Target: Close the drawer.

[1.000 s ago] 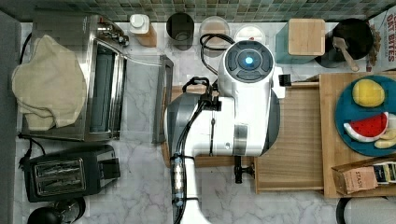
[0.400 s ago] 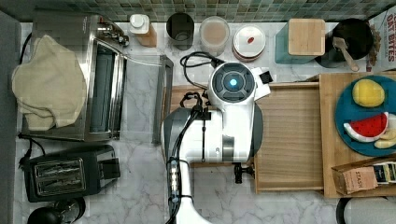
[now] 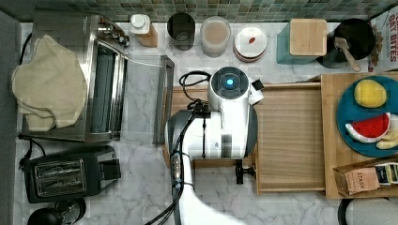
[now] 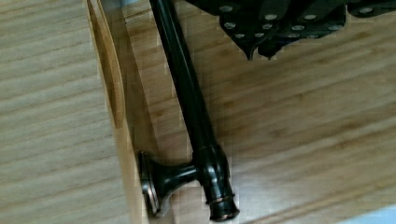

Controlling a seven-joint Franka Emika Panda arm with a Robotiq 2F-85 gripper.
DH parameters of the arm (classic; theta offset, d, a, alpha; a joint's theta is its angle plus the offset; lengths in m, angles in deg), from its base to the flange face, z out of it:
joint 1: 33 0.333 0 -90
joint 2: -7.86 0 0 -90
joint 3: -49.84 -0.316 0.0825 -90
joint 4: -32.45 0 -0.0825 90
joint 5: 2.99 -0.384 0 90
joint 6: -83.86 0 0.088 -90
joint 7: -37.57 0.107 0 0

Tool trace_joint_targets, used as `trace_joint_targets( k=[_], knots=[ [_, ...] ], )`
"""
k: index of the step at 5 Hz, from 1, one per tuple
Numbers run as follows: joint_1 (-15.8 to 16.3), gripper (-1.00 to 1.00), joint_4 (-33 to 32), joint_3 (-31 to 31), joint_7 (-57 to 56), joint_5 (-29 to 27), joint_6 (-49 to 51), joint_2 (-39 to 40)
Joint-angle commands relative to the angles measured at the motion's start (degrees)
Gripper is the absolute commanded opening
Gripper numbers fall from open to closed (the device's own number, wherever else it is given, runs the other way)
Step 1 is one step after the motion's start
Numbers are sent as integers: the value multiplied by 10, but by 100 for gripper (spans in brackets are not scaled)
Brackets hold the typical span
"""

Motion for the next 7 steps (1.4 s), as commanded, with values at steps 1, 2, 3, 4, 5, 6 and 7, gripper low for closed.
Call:
trace_joint_targets(
  k=[1,2,3,4,5,6,7],
  knots=[
    [0,-100,-31,-5,-43,17,-101,19],
    [1,-100,-51,-1,-37,26,-129,19],
    [0,-100,-44,5,-34,45,-115,23],
    [-11,-100,-28,10,-58,56,-107,45],
    [-30,-100,-34,15,-102,29,-143,69],
    [-38,-100,-46,28,-118,19,-157,75],
    [-46,-100,-63,48,-110,47,-153,51]
  ],
)
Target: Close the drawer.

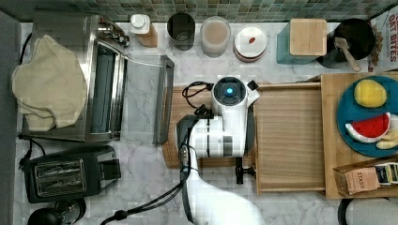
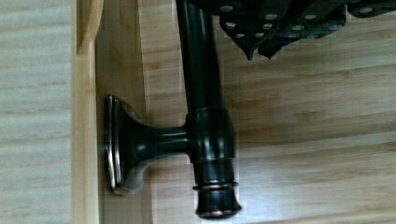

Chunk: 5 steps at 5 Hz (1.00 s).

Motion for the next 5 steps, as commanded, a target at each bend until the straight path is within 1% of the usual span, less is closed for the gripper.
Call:
trace_joint_targets(
  k=[1,2,3,4,5],
  knots=[
    [-63,-100,-17,56,-45,50,-14,-31],
    [-93,-100,-3,76,-99,71,-27,-33],
    [-121,-100,26,103,-172,59,-46,-4],
    [-137,-100,42,144,-196,38,-77,11],
    [-159,-100,44,168,-204,57,-90,-5]
  ],
)
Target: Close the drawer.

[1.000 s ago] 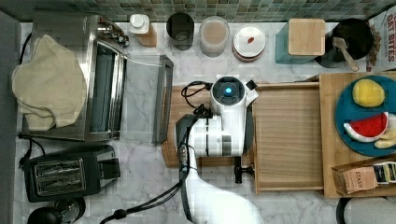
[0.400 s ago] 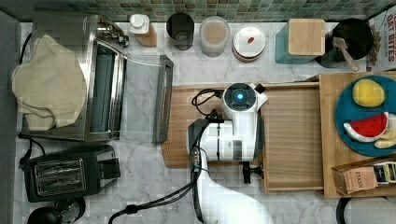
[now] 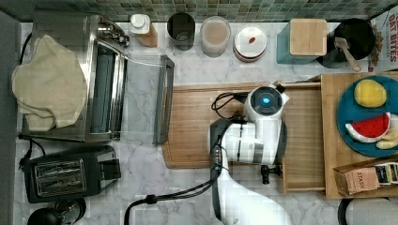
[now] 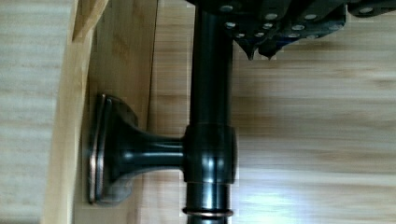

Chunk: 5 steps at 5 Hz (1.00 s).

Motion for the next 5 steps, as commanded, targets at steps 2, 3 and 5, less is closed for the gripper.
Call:
trace_joint_targets(
  k=[2,3,5],
  knots=[
    [-133,-100,56,138,-76,50,-110,-14],
    [-127,-100,57,148,-96,37,-133,-8],
    [-126,-100,57,148,-96,37,-133,-8]
  ],
)
